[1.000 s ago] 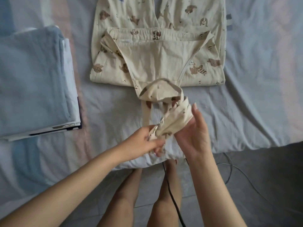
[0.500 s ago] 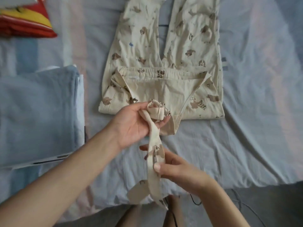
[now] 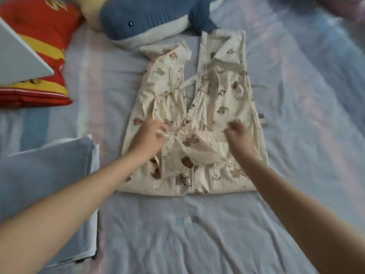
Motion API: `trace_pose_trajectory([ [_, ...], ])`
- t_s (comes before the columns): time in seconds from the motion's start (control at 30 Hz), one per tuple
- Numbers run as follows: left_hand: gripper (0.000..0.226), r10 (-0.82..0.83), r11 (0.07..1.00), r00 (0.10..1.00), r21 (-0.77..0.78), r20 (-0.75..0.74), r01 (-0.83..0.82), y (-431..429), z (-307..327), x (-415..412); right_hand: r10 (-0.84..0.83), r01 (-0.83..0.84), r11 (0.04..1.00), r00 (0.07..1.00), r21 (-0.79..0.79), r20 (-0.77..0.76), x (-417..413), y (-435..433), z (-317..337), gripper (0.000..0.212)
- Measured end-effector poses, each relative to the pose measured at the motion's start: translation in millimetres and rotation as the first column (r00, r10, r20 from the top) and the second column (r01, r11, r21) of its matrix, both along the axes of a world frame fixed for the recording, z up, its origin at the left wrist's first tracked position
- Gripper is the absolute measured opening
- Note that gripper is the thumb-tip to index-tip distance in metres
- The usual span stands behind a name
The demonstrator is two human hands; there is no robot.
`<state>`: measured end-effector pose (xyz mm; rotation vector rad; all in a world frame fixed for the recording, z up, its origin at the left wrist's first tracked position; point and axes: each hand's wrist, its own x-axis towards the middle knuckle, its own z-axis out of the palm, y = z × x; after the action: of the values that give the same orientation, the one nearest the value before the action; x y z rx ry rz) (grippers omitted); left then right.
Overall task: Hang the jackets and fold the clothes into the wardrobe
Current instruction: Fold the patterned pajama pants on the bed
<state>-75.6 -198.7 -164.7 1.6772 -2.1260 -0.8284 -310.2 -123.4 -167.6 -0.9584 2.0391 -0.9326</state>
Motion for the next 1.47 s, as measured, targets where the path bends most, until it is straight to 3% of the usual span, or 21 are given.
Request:
trace_pose_trajectory([
  [0.07, 0.036, 0.025, 0.994, 0.993, 0.101, 0.116, -0.037, 29.9, -36.5, 15.4, 0.424, -0.376, 0.88, 0.898, 0.291, -0.122, 11.8, 31.4, -29.2, 0.07],
  [0.1, 0.054, 0.107, 0.979, 0.984, 0.16, 0.14, -0.129, 38.9, -49.5, 19.1, 0.55, -0.47, 0.808, 0.818, 0.356, -0.168, 14.2, 40.6, -44.2, 0.083],
  [0.17, 0.071, 0.243, 0.923, 0.964, 0.278, 0.112, -0.265, 48.3, -66.8, 21.5, 0.547, -0.445, 0.819, 0.796, 0.362, -0.259, 16.6, 43.5, -62.4, 0.086],
  [0.27, 0.052, 0.276, 0.814, 0.957, 0.552, -0.091, -0.183, 45.1, -73.3, 12.4, 0.404, -0.291, 0.892, 0.856, 0.347, -0.321, 16.5, 20.0, -65.6, 0.046],
  [0.37, 0.027, 0.405, 0.657, 0.903, 0.733, -0.146, -0.176, 35.0, -61.9, 0.8, 0.573, -0.503, 0.774, 0.815, 0.386, -0.089, 12.7, -6.0, -44.2, 0.013],
  [0.43, 0.019, 0.3, 0.681, 0.953, 0.706, -0.029, -0.193, 21.1, -42.1, -6.4, 0.587, -0.556, 0.753, 0.809, 0.352, 0.021, 7.3, -24.3, -26.8, 0.008],
  [0.5, 0.017, 0.189, 0.778, 0.98, 0.6, 0.059, -0.186, -2.6, -21.8, -12.2, 0.486, -0.465, 0.845, 0.874, 0.263, -0.017, -0.7, -46.4, -13.4, 0.008],
  [0.53, 0.017, 0.219, 0.812, 0.975, 0.548, 0.032, -0.2, -16.9, -14.8, -16.5, 0.395, -0.374, 0.906, 0.916, 0.199, -0.077, -4.9, -57.2, -8.5, 0.011],
  [0.6, 0.011, 0.412, 0.833, 0.894, 0.471, -0.177, -0.291, -45.4, -0.9, -25.9, 0.141, -0.134, 0.99, 0.971, 0.049, -0.192, -10.6, -75.3, -0.3, 0.014],
  [0.63, 0.006, 0.499, 0.832, 0.801, 0.44, -0.33, -0.337, -57.6, 6.1, -29.6, 0.02, -0.027, 0.999, 0.976, -0.03, -0.216, -11.3, -82.3, 3.3, 0.014],
  [0.7, 0.023, 0.505, 0.861, 0.639, 0.393, -0.581, -0.323, -79.9, 12.1, -36.2, -0.165, 0.123, 0.977, 0.953, -0.172, -0.255, -14.5, -87.8, 1.8, 0.031],
  [0.73, 0.032, 0.442, 0.896, 0.664, 0.336, -0.604, -0.29, -84.2, 11.7, -36.6, -0.201, 0.146, 0.97, 0.932, -0.194, -0.303, -15.6, -85.6, -1.6, 0.047],
  [0.77, 0.04, 0.37, 0.927, 0.752, 0.261, -0.545, -0.268, -82.1, 10.0, -36.1, -0.196, 0.146, 0.976, 0.914, -0.164, -0.354, -18.8, -80.2, -6.9, 0.064],
  [0.83, 0.057, 0.251, 0.961, 0.945, 0.172, -0.207, -0.217, -67.9, -14.4, -24.1, -0.122, 0.142, 0.989, 0.922, 0.028, -0.368, -28.7, -63.2, -25.6, 0.091],
  [0.9, 0.078, 0.177, 0.943, 0.972, 0.256, 0.155, -0.212, -44.2, -50.5, 2.3, -0.081, 0.152, 0.958, 0.957, 0.242, -0.28, -44.4, -40.5, -50.5, 0.107],
  [0.93, 0.089, 0.158, 0.917, 0.954, 0.32, 0.255, -0.238, -34.8, -67.4, 18.6, -0.08, 0.137, 0.95, 0.976, 0.282, -0.204, -52.9, -29.8, -59.3, 0.114],
  [1.03, 0.109, 0.183, 0.881, 0.955, 0.392, 0.234, -0.265, -22.5, -96.6, 50.7, -0.013, 0.031, 0.946, 0.998, 0.324, -0.06, -74.7, -6.3, -74.4, 0.129],
  [1.17, 0.08, 0.38, 0.879, 0.925, 0.31, 0.01, -0.364, -26.3, -99.0, 50.7, 0.148, -0.038, 0.888, 0.967, 0.458, -0.207, -93.3, -1.6, -88.4, 0.109],
  [1.3, 0.043, 0.537, 0.812, 0.841, 0.306, -0.06, -0.497, -35.7, -96.9, 51.0, -0.035, 0.054, 0.925, 0.998, 0.376, -0.058, -88.4, -12.3, -85.1, 0.07],
  [1.37, 0.031, 0.552, 0.804, 0.833, 0.292, -0.04, -0.518, -34.4, -94.7, 52.1, -0.074, 0.069, 0.937, 0.997, 0.341, 0.002, -79.5, -10.0, -82.6, 0.073],
  [1.47, 0.025, 0.494, 0.851, 0.87, 0.209, -0.009, -0.481, -24.9, -80.0, 49.0, -0.054, 0.065, 0.975, 0.997, 0.211, -0.058, -72.4, 4.9, -74.0, 0.082],
])
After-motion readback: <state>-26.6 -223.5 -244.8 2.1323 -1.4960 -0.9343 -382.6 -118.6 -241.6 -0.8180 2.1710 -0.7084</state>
